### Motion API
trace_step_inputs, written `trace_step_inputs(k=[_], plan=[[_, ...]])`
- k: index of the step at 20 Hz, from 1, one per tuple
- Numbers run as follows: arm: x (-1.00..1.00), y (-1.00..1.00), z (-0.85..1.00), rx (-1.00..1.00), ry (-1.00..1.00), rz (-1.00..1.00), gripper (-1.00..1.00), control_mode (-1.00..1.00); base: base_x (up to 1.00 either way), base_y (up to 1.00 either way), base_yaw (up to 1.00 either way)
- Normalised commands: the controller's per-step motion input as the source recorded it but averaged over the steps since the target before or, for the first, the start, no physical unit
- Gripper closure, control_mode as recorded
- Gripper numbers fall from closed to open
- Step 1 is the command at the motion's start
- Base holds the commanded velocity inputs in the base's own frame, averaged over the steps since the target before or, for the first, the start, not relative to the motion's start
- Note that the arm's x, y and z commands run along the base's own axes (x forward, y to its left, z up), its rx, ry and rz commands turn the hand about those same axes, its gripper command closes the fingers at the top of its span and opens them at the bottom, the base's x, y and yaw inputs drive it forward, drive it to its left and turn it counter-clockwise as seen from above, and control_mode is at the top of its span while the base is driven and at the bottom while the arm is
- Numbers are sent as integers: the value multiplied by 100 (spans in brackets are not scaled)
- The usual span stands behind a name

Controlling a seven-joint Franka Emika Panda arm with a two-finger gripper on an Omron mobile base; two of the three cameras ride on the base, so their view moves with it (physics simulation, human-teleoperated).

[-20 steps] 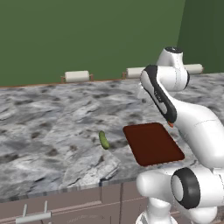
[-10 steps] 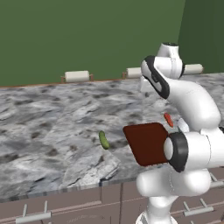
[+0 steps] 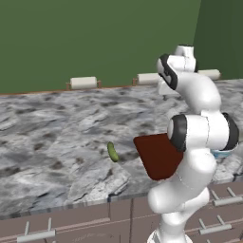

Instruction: Place the two vegetables and bowl onto the tray for setting up a vegetable dip station.

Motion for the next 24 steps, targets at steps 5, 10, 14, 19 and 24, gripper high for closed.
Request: trace_step_inputs(k=[5,10,14,19,24], plan=[[39,-45,-61,0,0,0,-100,-100,0,0,0],[20,-34,-59,-3,-6,0,-100,-100,0,0,0],[28,-34,-53,-4,-4,0,-100,-100,0,0,0],[25,-27,-49,-9,-4,0,-100,-100,0,0,0],[21,-35,-33,-4,0,0,-100,-100,0,0,0]])
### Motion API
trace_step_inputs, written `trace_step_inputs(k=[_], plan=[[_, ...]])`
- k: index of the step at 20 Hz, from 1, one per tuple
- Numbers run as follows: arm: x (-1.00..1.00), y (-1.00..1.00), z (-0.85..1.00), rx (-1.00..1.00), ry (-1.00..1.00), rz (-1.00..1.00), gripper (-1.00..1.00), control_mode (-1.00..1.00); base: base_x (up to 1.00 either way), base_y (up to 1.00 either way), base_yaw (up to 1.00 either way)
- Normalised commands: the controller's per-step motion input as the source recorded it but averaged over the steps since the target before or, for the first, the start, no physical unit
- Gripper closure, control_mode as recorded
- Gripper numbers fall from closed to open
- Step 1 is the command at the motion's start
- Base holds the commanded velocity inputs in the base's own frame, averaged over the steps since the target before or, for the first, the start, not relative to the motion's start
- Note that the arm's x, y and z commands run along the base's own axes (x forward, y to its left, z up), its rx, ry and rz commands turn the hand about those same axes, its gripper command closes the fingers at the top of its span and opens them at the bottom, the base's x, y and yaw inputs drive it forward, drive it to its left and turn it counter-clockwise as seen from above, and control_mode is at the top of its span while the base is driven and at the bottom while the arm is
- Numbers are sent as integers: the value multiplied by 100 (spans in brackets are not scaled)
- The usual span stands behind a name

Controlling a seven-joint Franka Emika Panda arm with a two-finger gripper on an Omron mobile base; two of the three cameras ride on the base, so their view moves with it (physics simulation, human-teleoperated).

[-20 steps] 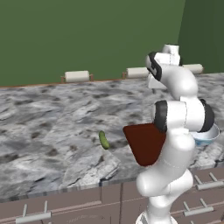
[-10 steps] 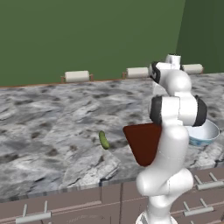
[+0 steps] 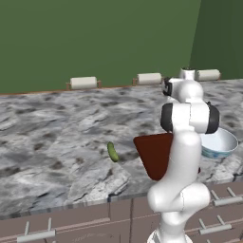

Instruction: Place the two vegetables and bowl onto the tray for setting up a vegetable dip station.

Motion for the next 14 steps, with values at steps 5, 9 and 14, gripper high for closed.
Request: trace_step_inputs(k=[5,9,14], plan=[[6,-36,-16,0,1,0,-100,-100,0,0,0],[0,-23,-16,0,4,0,-100,-100,0,0,0],[0,-3,-22,0,6,0,-100,-100,0,0,0]])
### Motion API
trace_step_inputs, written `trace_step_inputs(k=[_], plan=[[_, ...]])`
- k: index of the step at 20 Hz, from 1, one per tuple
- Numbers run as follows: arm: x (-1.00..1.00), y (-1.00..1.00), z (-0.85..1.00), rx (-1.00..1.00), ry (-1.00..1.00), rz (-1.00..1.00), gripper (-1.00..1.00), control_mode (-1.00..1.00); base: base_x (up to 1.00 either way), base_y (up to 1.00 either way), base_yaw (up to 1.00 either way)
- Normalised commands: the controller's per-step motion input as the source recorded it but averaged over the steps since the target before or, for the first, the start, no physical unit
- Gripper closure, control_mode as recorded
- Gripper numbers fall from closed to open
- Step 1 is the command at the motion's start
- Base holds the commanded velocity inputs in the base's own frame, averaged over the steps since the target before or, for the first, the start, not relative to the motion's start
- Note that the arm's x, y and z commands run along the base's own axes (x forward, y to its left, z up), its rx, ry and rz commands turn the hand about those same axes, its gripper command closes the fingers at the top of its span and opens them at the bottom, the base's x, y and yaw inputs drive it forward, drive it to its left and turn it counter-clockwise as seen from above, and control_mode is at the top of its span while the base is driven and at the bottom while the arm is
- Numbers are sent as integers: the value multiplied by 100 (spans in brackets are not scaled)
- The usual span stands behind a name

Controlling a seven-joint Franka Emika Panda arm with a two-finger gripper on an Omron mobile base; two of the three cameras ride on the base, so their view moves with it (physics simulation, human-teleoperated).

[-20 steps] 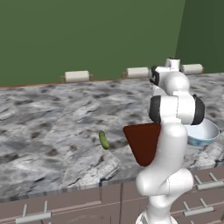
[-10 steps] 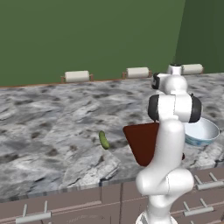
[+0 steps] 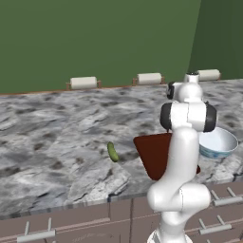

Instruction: Place the two vegetables and bowl onto the tray for setting up a vegetable dip station.

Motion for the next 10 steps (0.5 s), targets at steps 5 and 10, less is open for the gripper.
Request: trace_step_inputs(k=[5,10], plan=[[0,0,-22,0,7,0,-100,-100,0,0,0],[0,-1,-25,0,6,0,-100,-100,0,0,0]])
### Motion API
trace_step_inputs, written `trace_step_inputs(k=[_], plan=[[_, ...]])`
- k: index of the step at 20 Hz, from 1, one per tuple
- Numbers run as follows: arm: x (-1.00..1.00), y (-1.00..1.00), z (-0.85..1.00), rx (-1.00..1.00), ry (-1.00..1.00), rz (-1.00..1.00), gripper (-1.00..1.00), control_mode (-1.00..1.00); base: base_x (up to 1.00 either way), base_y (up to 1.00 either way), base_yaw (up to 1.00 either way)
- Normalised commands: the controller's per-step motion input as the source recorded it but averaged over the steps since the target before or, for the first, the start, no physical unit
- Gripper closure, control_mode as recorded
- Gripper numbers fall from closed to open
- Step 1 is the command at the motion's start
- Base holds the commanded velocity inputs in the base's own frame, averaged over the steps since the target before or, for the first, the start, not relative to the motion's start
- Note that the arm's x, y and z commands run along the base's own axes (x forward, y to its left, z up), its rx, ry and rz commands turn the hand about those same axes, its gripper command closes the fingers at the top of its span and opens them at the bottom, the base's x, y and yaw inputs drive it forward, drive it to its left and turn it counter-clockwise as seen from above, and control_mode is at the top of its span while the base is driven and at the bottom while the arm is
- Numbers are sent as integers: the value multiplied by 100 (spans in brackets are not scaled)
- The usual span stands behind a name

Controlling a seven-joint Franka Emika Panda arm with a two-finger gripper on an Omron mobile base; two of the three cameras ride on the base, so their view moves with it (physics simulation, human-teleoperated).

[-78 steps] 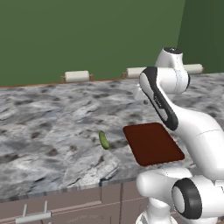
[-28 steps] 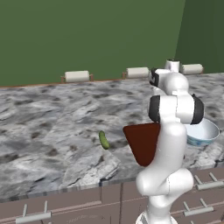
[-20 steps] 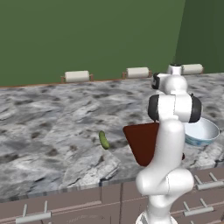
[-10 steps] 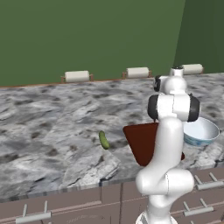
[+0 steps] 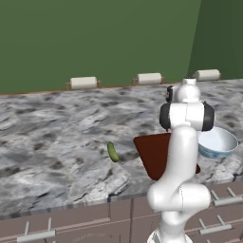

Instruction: Place the two vegetables and bowl onto the tray for setting up a vegetable dip station.

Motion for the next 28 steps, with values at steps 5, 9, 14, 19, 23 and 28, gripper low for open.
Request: trace_step_inputs(k=[5,9,14,19,23,28], plan=[[0,-5,-27,2,4,0,-100,-100,0,0,0],[0,-8,-24,3,5,0,-100,-100,0,0,0],[0,-10,-19,3,6,0,-100,-100,0,0,0],[7,0,-16,0,7,0,-100,-100,0,0,0],[5,0,-11,0,8,0,-100,-100,0,0,0],[6,0,-11,0,7,0,-100,-100,0,0,0]])
